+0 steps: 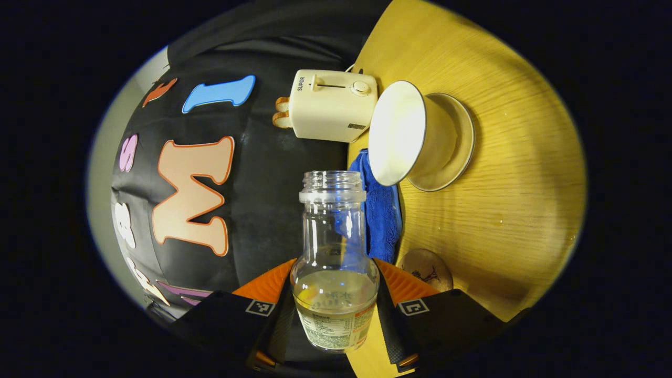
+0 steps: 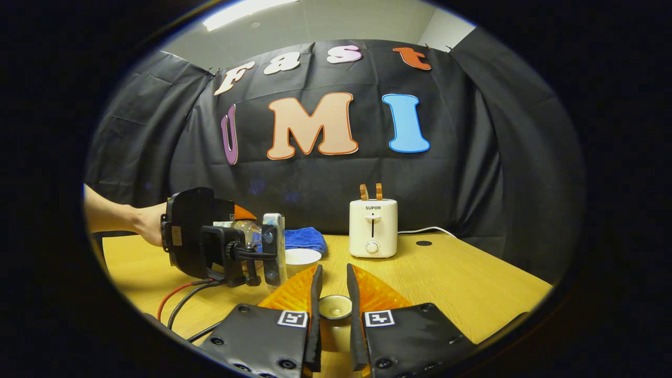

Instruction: Open the teacup lid with one hand, grasp the water bottle and pour water into the teacup with the other hand; after pouring, place the water bottle on the coaster and then close the teacup lid.

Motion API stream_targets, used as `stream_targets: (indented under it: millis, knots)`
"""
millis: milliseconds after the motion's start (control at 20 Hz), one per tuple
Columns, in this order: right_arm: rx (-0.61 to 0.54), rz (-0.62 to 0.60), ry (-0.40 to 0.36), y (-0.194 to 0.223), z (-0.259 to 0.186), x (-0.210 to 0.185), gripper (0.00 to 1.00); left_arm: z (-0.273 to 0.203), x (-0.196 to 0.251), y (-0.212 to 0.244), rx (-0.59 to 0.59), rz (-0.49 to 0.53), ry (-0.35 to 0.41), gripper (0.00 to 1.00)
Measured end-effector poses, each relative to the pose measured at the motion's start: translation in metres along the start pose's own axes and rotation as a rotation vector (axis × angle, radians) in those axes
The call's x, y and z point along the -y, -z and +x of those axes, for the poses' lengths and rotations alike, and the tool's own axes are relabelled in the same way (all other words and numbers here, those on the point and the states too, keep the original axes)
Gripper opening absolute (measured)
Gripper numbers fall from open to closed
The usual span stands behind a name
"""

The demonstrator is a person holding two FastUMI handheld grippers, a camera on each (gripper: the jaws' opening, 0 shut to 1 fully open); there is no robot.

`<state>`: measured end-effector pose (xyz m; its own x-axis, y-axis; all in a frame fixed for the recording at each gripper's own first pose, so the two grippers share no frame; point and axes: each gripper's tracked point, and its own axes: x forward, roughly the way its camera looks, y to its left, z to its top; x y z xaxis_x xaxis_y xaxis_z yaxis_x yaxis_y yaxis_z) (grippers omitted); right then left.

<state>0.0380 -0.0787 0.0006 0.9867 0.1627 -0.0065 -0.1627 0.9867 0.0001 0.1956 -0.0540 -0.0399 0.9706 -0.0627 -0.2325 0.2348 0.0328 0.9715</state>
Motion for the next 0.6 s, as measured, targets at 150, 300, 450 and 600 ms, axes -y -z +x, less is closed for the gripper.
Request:
stream_targets:
  millis: [150, 300, 450, 600]
  knots:
    - [0.000, 0.000, 0.000, 0.000, -0.001, 0.000, 0.25, -0.001, 0.011, -0.007, -0.002, 0.086, 0.003, 0.70]
    - [0.000, 0.000, 0.000, 0.000, -0.001, 0.000, 0.25, -0.008, 0.015, -0.010, -0.006, 0.151, 0.019, 0.70]
    - [0.000, 0.000, -0.001, 0.000, -0.001, 0.000, 0.25, -0.010, 0.024, -0.011, -0.012, 0.209, 0.018, 0.70]
    - [0.000, 0.000, -0.001, 0.000, -0.001, 0.001, 0.25, -0.011, 0.018, -0.012, -0.018, 0.275, 0.015, 0.70]
